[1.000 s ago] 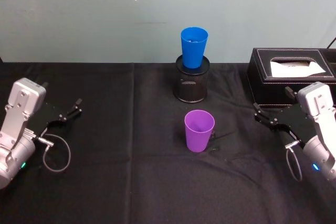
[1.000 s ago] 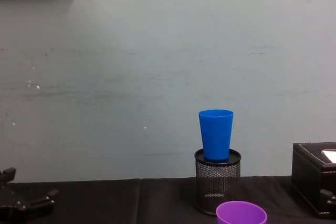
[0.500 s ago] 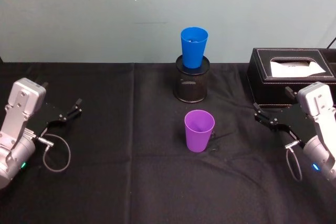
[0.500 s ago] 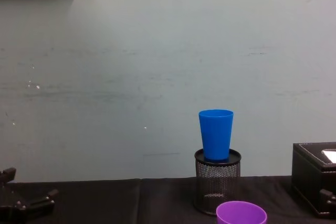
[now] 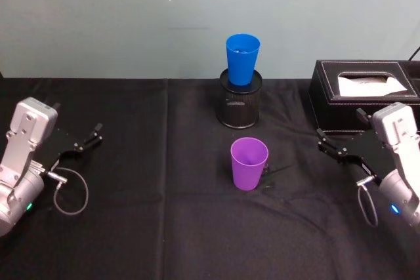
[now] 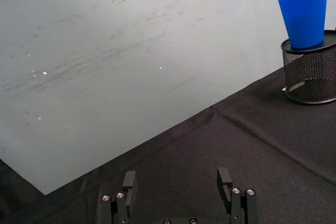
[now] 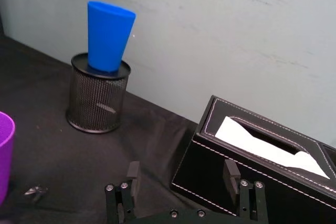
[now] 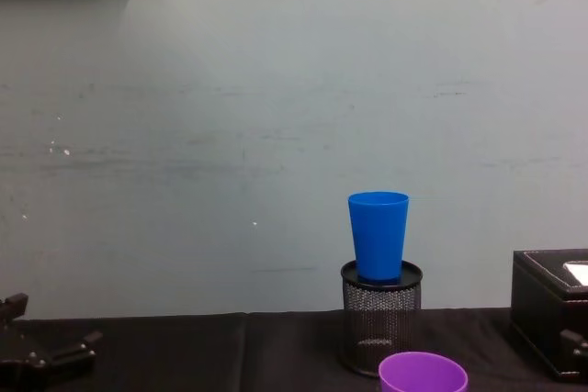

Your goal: Pick up one cup with a gripper and tap it against the other cup.

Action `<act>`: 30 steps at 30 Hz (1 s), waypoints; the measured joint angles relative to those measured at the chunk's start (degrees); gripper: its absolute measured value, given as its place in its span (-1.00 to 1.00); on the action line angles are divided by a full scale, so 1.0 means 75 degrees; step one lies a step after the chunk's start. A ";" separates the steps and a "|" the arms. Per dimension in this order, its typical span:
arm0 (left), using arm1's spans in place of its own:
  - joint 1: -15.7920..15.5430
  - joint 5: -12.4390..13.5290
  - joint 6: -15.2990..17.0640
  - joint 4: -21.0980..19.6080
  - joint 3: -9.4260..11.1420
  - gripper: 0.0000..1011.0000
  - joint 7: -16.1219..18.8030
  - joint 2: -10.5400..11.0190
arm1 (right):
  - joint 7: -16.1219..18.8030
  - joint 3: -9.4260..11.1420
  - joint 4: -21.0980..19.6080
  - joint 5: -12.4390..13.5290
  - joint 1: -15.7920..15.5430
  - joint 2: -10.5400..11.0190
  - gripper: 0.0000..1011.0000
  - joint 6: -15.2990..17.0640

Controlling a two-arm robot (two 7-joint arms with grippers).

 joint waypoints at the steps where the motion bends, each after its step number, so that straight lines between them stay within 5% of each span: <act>1: 0.0000 0.0000 0.0000 0.0000 0.0000 0.98 0.0000 0.0000 | 0.0037 0.0039 -0.0024 0.0029 -0.0046 0.0009 0.98 -0.0053; 10: 0.0000 0.0000 0.0000 0.0000 0.0001 0.98 0.0000 0.0000 | 0.0536 0.0399 -0.0660 0.0477 -0.0828 0.0197 0.98 -0.0561; 17: 0.0000 0.0000 0.0000 0.0000 0.0000 0.98 0.0000 0.0000 | 0.1351 0.0336 -0.1037 0.0921 -0.1444 0.0270 0.98 -0.0864; 30: 0.0000 0.0000 0.0000 0.0000 0.0000 0.98 0.0000 0.0000 | 0.2424 -0.0191 -0.0764 0.0959 -0.1156 -0.0352 0.98 -0.0870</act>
